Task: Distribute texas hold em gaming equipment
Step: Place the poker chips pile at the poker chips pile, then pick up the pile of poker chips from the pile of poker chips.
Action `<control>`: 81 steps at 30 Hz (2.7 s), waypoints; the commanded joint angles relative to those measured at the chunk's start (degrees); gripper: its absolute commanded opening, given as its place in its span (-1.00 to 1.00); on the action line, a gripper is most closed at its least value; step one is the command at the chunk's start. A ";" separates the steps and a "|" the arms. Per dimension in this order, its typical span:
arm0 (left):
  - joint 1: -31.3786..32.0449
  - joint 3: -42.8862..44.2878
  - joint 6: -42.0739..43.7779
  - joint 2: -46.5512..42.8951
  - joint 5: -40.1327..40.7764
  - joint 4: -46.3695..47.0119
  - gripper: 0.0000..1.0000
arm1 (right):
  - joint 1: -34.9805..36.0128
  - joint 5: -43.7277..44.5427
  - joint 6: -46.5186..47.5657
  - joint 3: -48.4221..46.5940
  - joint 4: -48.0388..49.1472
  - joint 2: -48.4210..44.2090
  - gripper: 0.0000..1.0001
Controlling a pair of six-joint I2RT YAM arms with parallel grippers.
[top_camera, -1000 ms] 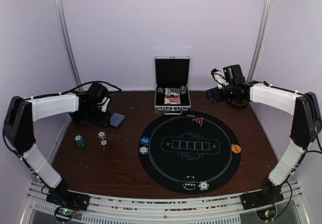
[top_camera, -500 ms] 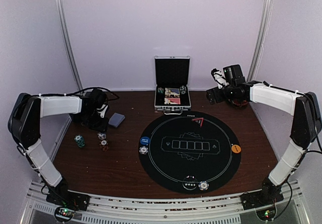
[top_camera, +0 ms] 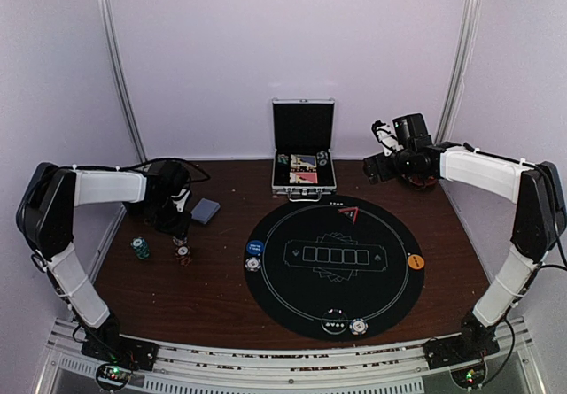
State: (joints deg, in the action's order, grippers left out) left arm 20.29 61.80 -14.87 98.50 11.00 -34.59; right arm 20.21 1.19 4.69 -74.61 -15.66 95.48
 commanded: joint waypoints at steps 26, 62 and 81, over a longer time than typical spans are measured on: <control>-1.49 0.37 1.32 1.52 -1.00 2.32 -0.48 | -0.32 -0.58 0.15 -0.19 -0.34 -0.55 1.00; -1.49 0.16 1.16 0.11 -0.48 2.33 -0.15 | -0.26 -0.93 0.27 -0.19 -0.42 -0.69 1.00; -1.49 0.25 0.63 -3.44 -0.59 2.56 -0.40 | -0.27 -0.93 0.24 -0.26 -0.51 -0.48 1.00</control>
State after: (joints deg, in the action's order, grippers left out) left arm 19.16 61.80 -13.85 97.93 10.39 -33.93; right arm 20.21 0.23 4.71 -74.61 -15.75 95.48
